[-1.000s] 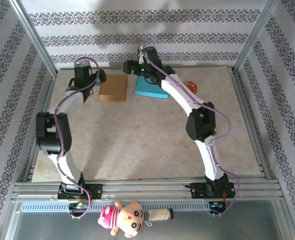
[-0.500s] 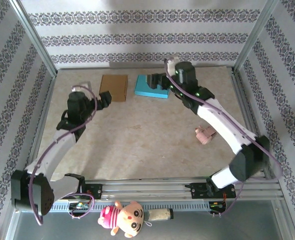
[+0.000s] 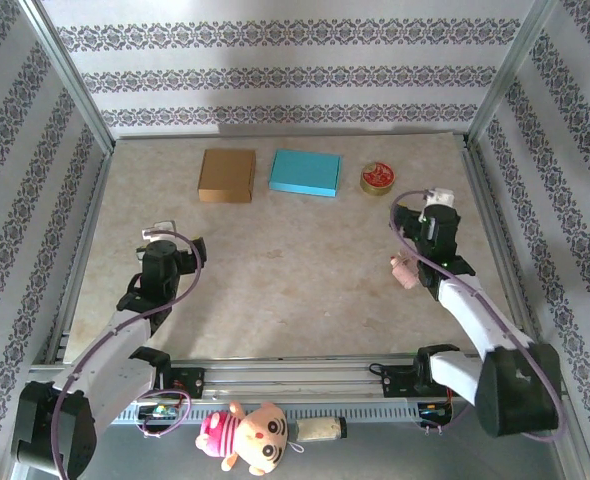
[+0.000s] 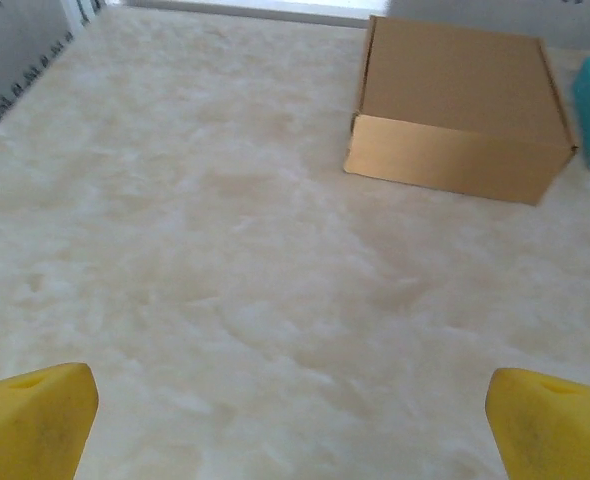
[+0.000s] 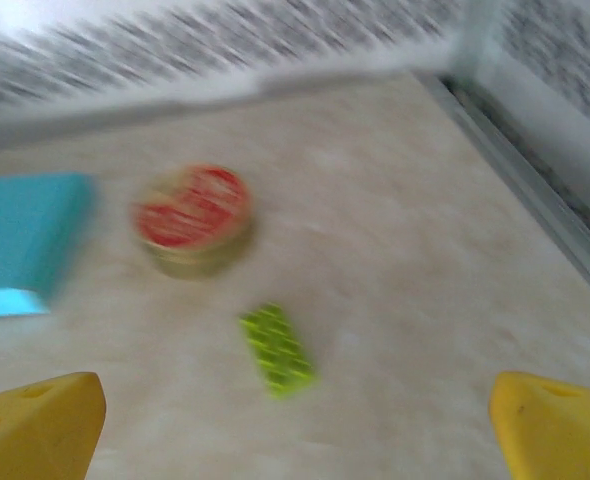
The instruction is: Fold the paper box
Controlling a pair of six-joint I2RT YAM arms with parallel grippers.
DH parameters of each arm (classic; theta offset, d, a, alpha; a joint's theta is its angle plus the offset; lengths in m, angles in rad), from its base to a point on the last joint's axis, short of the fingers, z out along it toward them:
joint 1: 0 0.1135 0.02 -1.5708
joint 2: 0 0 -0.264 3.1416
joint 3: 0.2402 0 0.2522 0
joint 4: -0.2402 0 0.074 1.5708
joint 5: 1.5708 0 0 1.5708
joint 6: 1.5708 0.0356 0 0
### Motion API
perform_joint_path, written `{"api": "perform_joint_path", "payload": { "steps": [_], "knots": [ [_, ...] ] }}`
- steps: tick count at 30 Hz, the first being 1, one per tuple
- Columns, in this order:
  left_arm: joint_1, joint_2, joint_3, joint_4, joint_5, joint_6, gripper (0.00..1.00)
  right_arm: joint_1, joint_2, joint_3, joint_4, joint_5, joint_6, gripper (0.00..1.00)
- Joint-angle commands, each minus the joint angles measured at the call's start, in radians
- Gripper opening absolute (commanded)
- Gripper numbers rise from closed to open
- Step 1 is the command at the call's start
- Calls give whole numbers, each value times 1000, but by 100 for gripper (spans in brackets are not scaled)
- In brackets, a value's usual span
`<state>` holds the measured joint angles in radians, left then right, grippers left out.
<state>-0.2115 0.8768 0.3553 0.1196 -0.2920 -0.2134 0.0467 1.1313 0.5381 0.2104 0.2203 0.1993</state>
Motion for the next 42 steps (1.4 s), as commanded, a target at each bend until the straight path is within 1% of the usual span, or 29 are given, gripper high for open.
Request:
{"api": "perform_joint_path", "payload": {
  "steps": [1,3,6,7,8,10,11,12,13,14,15,16,18,20,21,22,23,24,25,26,27,28,29,31,33,34,35,36,42],
  "knots": [
    [-9,36,6,158,-88,136,99,-45,136,-11,193,-61,-21,98],
    [5,83,-20,239,-80,194,99,-46,258,43,195,-87,-76,98],
    [57,141,-63,325,13,214,99,-41,399,55,345,-138,-134,98],
    [76,159,-73,345,47,210,99,-35,385,78,268,-140,-148,98],
    [94,174,-81,360,82,208,100,-28,369,37,335,-146,-164,98],
    [126,211,-92,414,135,200,100,-24,336,-104,558,-192,-185,98],
    [145,238,-91,448,166,198,100,-38,390,-175,744,-255,-188,98],
    [158,255,-85,458,199,201,100,-45,434,-210,886,-282,-172,98],
    [179,284,-86,506,225,185,100,-60,394,-203,796,-324,-176,98],
    [208,314,-93,567,270,162,100,-65,370,-152,656,-335,-178,98],
    [236,352,-97,630,304,139,100,-64,388,-156,704,-324,-169,98],
    [257,391,-96,692,324,124,100,-65,405,-168,759,-283,-149,98],
    [299,496,-88,838,392,115,100,-60,390,-158,716,-260,-156,98],
    [308,649,-65,942,422,123,100,-47,389,-157,711,-236,-165,98],
    [305,741,-59,1043,474,144,100,-45,392,-158,718,-232,-164,98],
    [307,760,-53,1073,512,152,100,-47,391,-156,714,-233,-165,98],
    [305,695,-30,910,489,156,100,-45,390,-156,713,-233,-166,98],
    [302,690,-14,862,469,158,99,-47,391,-157,713,-234,-166,98],
    [300,734,-17,946,471,155,100,-47,391,-156,712,-234,-165,98],
    [299,728,-14,948,468,156,99,-47,391,-156,712,-234,-166,98],
    [289,694,7,833,447,166,99,-47,390,-156,713,-234,-167,98],
    [275,702,13,838,418,172,99,-47,392,-156,713,-234,-167,98],
    [270,726,6,896,427,178,99,-47,391,-156,713,-234,-164,98],
    [270,706,4,862,456,189,99,-47,391,-156,713,-234,-167,98],
    [270,723,11,883,474,196,99,-45,391,-156,713,-233,-167,98],
    [270,713,22,843,481,199,99,-45,391,-155,712,-233,-168,98],
    [270,712,29,828,478,202,99,-38,392,-152,706,-218,-171,98],
    [270,720,20,857,482,201,99,-36,392,-149,699,-213,-171,98],
    [270,718,22,852,484,202,99,-33,389,-156,708,-207,-172,98]
  ]
}}
